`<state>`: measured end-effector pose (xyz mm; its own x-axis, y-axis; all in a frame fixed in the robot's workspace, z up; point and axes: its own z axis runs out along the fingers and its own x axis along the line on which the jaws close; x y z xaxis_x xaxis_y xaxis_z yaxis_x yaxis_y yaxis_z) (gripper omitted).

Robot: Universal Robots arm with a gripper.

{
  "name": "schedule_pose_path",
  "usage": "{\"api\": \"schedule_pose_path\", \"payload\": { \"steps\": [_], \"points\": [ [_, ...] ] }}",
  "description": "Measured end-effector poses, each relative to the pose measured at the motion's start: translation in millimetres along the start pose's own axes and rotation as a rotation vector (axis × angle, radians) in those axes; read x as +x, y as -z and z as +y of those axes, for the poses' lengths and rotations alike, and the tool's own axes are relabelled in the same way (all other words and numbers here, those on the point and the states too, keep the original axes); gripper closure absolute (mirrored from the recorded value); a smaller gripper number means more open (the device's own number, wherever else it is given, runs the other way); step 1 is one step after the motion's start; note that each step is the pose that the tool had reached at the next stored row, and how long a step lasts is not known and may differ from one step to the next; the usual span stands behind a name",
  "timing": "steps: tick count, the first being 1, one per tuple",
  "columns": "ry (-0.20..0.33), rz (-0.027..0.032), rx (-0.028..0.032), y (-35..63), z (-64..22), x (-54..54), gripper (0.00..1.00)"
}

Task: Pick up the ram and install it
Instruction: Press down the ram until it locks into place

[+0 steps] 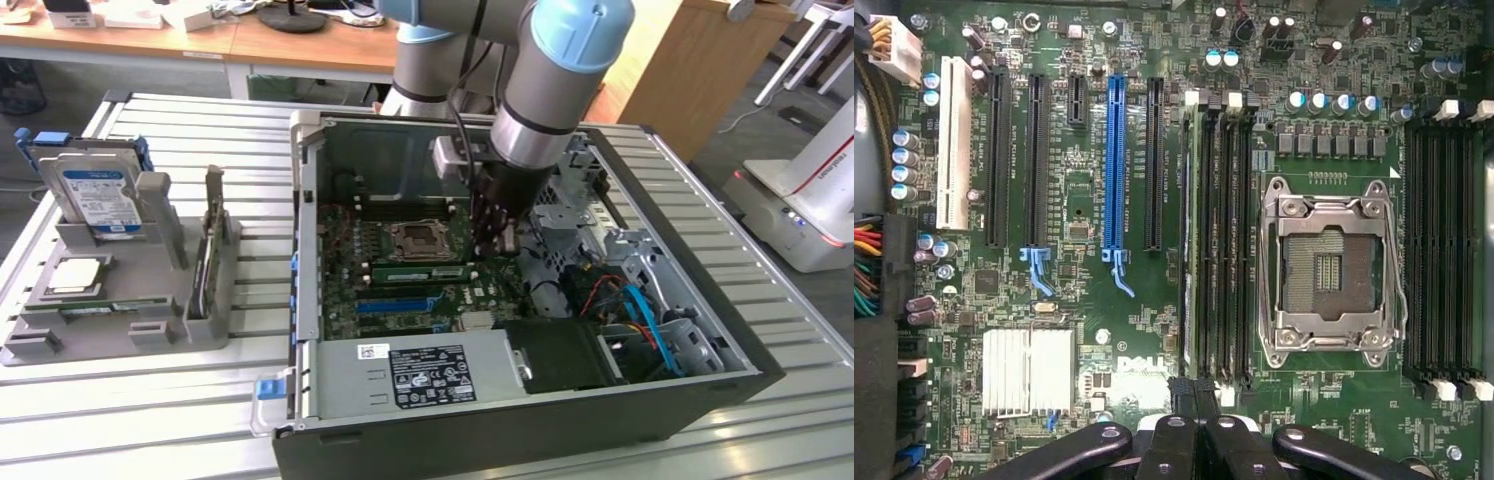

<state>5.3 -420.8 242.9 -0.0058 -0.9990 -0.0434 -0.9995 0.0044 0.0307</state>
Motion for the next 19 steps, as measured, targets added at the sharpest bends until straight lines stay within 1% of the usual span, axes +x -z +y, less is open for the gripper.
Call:
{"api": "schedule_pose_path", "payload": {
  "steps": [8,19],
  "points": [
    [0.0,0.0001,-0.0001,-4.5,-0.1,0.2,0.89],
    [0.0,-0.0001,0.0,-5.5,-0.2,-1.9,0.89]
  ]
}}
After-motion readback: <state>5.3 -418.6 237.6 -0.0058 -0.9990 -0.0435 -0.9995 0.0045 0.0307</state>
